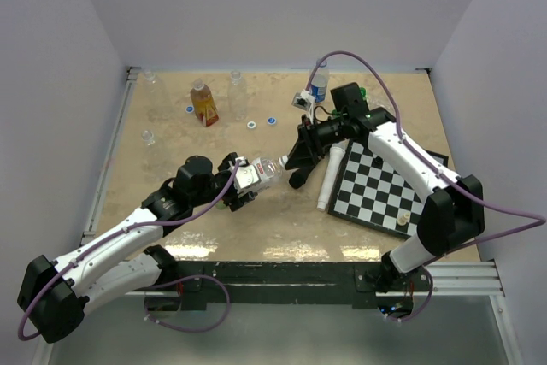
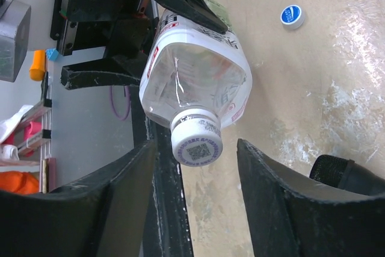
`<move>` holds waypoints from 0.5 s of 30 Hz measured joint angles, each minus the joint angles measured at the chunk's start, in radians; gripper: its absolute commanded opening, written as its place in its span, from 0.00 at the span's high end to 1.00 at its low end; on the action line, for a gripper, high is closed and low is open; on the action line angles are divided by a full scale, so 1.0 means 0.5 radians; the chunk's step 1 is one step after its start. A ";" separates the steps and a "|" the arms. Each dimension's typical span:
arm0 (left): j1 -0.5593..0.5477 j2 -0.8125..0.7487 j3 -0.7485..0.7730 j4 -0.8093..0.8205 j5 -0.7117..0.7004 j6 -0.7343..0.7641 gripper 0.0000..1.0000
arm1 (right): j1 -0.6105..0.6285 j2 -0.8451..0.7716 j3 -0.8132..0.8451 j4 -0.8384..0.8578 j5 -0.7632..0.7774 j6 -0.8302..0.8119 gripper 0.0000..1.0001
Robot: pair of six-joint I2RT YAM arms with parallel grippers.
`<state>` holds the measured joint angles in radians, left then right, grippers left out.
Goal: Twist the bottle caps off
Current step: Unscrew the bottle cap from the plastic bottle.
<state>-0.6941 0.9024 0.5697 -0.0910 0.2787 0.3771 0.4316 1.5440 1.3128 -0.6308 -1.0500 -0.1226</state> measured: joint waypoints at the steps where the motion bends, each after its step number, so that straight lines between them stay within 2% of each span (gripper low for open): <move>1: 0.000 0.000 0.000 0.000 0.000 0.001 1.00 | 0.002 0.006 0.003 0.005 -0.002 0.003 0.48; 9: 0.000 -0.001 0.000 0.002 -0.001 0.000 1.00 | 0.014 0.020 0.003 0.021 -0.004 -0.015 0.88; 12: 0.000 -0.001 0.000 0.002 -0.005 0.001 1.00 | 0.014 0.020 0.003 0.016 -0.018 -0.098 0.97; 15: -0.001 -0.001 0.000 -0.001 -0.002 0.002 1.00 | 0.014 0.020 0.028 -0.087 -0.052 -0.388 0.98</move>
<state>-0.6945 0.9020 0.5697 -0.0914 0.2779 0.3779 0.4385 1.5539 1.3270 -0.6743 -1.0760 -0.3168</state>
